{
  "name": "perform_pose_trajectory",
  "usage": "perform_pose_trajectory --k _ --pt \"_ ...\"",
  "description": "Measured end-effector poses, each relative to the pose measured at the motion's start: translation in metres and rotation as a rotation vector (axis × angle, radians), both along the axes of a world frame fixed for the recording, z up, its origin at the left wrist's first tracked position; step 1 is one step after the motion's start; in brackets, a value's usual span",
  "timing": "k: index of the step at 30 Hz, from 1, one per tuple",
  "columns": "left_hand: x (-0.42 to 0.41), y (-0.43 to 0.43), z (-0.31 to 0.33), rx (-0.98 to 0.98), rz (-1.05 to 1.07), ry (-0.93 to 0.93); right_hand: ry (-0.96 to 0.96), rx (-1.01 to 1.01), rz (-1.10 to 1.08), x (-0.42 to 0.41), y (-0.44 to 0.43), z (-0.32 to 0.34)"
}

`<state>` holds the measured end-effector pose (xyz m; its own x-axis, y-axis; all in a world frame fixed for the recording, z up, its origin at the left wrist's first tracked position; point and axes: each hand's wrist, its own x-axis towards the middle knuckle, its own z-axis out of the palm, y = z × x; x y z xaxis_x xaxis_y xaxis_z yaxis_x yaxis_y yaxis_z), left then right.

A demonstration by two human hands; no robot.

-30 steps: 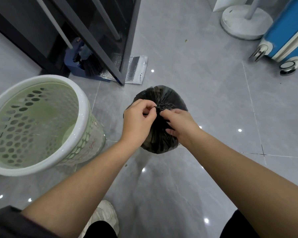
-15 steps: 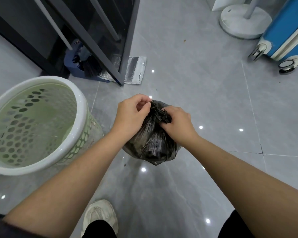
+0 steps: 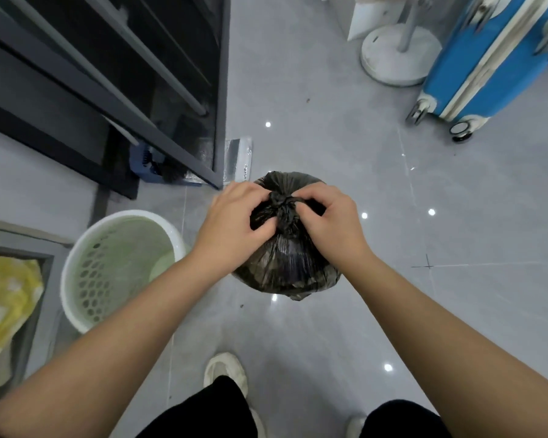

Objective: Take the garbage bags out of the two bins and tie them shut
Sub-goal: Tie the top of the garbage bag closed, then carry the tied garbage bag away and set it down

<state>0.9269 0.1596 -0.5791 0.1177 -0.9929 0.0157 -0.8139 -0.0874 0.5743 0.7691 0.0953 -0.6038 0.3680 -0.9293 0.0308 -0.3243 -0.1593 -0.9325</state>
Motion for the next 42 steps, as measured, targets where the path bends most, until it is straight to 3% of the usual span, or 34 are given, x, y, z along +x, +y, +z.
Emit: perform_pose_trajectory --k 10,15,24,33,42 --pt "-0.124 -0.021 0.253 -0.077 0.036 0.012 0.133 -0.053 -0.027 -0.133 -0.007 0.257" --pt "-0.214 -0.038 0.336 -0.088 -0.037 0.085 0.195 -0.050 -0.080 -0.230 -0.010 0.344" --pt "-0.364 -0.123 0.382 -0.120 -0.227 0.201 0.279 -0.076 -0.327 -0.381 -0.054 0.407" --pt "-0.521 -0.271 0.394 -0.086 -0.409 0.216 0.418 -0.010 -0.467 -0.535 -0.173 0.422" --pt "-0.684 -0.414 0.416 -0.133 -0.566 0.250 0.410 0.022 -0.514 -0.704 -0.289 0.440"
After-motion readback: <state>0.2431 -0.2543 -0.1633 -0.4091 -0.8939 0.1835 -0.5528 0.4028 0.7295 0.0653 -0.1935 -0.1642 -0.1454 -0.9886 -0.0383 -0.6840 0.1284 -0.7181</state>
